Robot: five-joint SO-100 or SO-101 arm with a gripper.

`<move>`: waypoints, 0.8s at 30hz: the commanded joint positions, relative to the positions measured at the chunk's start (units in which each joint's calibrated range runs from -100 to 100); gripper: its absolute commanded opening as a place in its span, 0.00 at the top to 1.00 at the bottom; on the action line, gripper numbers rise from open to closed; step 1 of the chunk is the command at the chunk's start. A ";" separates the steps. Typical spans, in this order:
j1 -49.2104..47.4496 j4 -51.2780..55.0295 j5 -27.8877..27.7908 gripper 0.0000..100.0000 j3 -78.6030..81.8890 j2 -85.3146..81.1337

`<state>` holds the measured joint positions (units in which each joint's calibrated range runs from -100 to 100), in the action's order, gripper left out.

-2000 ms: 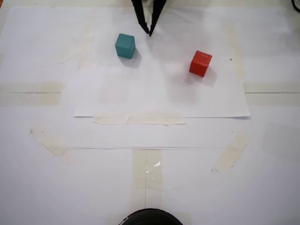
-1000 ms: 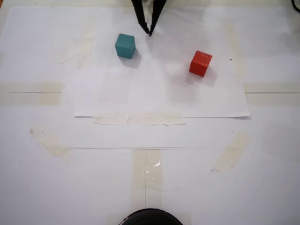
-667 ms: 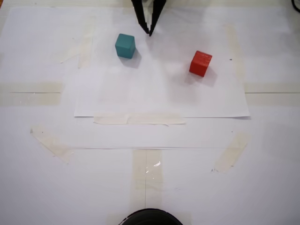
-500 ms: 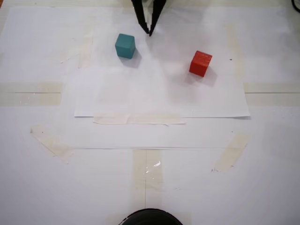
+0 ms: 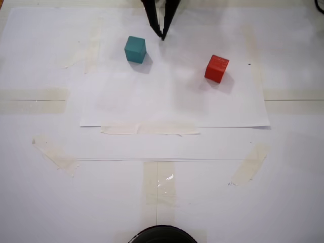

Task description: Put the red cube on the top of the blue cube.

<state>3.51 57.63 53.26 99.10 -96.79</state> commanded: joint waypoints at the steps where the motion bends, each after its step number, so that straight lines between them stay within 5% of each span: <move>1: -1.69 -7.12 1.32 1.00 -0.46 0.91; 9: -3.05 -7.03 2.20 1.00 -22.06 21.77; 19: -4.04 15.71 2.44 1.00 -58.74 49.49; 24: -6.76 22.07 7.28 1.00 -71.00 59.11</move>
<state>-1.54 74.54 57.26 41.80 -44.56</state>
